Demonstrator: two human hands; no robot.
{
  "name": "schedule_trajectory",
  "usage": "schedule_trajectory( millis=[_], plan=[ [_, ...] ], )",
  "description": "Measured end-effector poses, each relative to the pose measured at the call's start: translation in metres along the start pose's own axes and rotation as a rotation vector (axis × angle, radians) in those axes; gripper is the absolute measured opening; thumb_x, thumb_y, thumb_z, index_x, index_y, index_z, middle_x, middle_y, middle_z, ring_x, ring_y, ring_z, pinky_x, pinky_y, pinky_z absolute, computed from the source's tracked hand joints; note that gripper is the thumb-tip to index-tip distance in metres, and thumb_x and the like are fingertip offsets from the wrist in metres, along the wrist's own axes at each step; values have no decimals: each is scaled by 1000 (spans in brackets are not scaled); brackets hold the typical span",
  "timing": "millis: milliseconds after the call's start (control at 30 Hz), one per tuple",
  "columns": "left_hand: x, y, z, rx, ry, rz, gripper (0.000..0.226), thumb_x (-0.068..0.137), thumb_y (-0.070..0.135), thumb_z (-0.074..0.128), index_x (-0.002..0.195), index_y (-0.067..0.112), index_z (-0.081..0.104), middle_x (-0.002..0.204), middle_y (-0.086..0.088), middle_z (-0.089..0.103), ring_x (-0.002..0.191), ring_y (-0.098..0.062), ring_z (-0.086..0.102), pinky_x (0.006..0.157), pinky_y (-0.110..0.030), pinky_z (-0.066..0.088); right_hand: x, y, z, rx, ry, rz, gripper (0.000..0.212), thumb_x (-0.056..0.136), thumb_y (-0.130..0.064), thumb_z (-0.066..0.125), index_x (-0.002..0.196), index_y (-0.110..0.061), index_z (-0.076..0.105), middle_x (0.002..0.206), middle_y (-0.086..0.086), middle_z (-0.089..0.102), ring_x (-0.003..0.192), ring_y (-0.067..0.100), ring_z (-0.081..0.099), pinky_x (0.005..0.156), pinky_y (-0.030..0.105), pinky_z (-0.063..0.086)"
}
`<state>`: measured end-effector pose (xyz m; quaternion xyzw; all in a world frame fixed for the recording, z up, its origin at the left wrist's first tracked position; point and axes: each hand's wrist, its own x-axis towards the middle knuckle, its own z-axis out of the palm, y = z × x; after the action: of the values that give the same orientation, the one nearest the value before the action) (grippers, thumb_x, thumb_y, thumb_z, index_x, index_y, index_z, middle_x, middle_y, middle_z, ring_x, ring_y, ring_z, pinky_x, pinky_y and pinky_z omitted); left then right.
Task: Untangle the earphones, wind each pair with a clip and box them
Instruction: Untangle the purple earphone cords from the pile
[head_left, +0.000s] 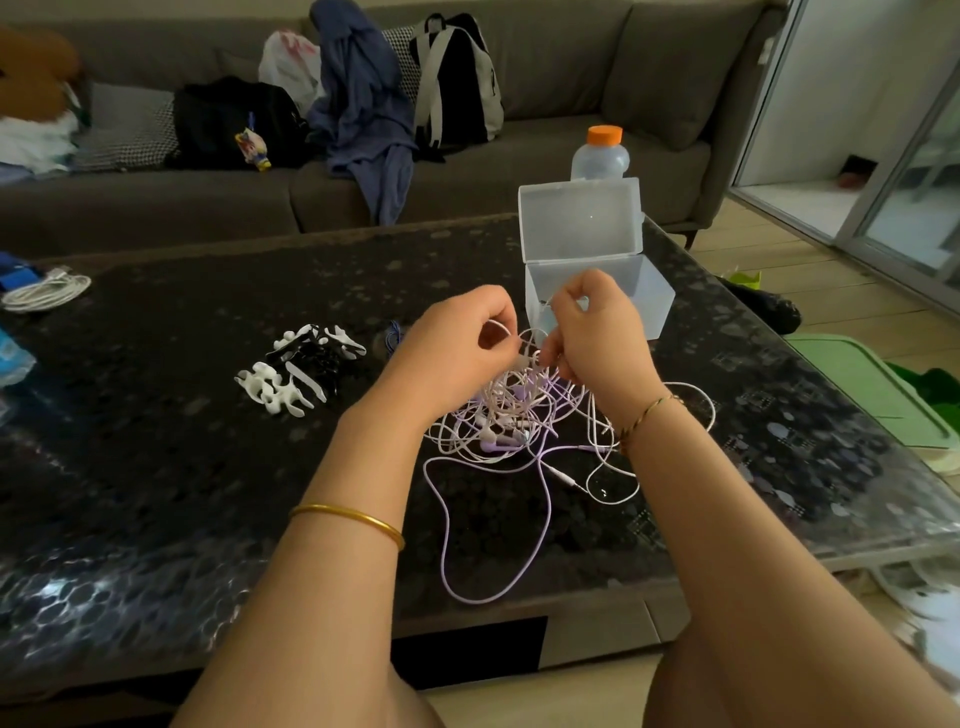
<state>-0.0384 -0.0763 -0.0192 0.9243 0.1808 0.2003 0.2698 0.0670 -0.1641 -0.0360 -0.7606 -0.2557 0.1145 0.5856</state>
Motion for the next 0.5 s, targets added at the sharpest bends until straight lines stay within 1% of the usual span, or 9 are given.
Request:
schedule_trajectory(
  millis=[67, 100, 133, 200, 267, 300, 333, 400, 500],
  plan=[
    [0, 1, 1, 27, -33, -3, 10, 89, 13, 59, 93, 22, 59, 88, 6, 59, 76, -7, 55, 66, -24, 46, 0, 1, 1, -48, 39, -28, 7, 100, -18, 40, 97, -16, 47, 74, 3, 59, 42, 9, 58, 50, 27, 52],
    [1, 2, 1, 33, -42, -10, 13, 87, 12, 58, 94, 23, 60, 90, 5, 59, 78, -9, 56, 69, -27, 49, 0, 0, 1, -43, 47, -37, 8, 99, -18, 40, 98, -16, 47, 76, 5, 60, 43, 10, 59, 50, 28, 53],
    [1, 3, 0, 37, -37, -19, 13, 86, 11, 59, 93, 23, 60, 89, 5, 59, 78, -10, 56, 70, -30, 50, 0, -1, 0, -28, 44, -49, 8, 99, -18, 40, 98, -14, 47, 79, 8, 61, 42, 9, 59, 47, 26, 52],
    [1, 3, -2, 45, 2, -40, 12, 85, 12, 60, 86, 23, 59, 86, 7, 58, 76, -10, 56, 72, -33, 51, -1, -3, 0, -35, 31, -91, 10, 99, -17, 39, 96, -15, 48, 80, 10, 64, 43, 9, 57, 44, 24, 49],
    [1, 2, -3, 46, 36, -75, 15, 84, 12, 62, 81, 25, 54, 84, 8, 56, 78, -12, 56, 74, -36, 52, -2, -3, 0, -40, 48, -122, 14, 97, -15, 40, 88, -16, 50, 78, 5, 64, 52, 13, 55, 53, 30, 51],
    [1, 0, -4, 54, 45, -97, 18, 84, 12, 62, 79, 26, 52, 84, 8, 56, 79, -13, 56, 75, -37, 52, -1, -4, -1, -7, 66, -113, 15, 96, -13, 39, 86, -14, 50, 77, 4, 64, 54, 14, 52, 54, 32, 50],
    [1, -1, -4, 70, 49, -115, 19, 84, 12, 61, 78, 27, 50, 85, 7, 56, 80, -15, 57, 75, -38, 52, -1, -4, -3, 42, 82, -89, 15, 95, -11, 38, 88, -10, 50, 76, 4, 64, 53, 14, 50, 52, 31, 48],
    [1, -4, -5, 136, 39, -127, 21, 85, 10, 58, 77, 27, 50, 87, 5, 56, 82, -16, 56, 76, -40, 51, 1, -4, -7, 134, 86, -36, 13, 95, -9, 34, 91, -5, 47, 74, 8, 66, 44, 14, 47, 42, 24, 41],
    [0, -8, -8, 234, -9, -125, 27, 87, 7, 55, 71, 29, 50, 91, 5, 52, 84, -16, 55, 78, -39, 50, 3, -4, -16, 246, 72, 14, 11, 95, -6, 34, 91, -8, 43, 74, 9, 69, 38, 14, 47, 37, 21, 36]
  ],
)
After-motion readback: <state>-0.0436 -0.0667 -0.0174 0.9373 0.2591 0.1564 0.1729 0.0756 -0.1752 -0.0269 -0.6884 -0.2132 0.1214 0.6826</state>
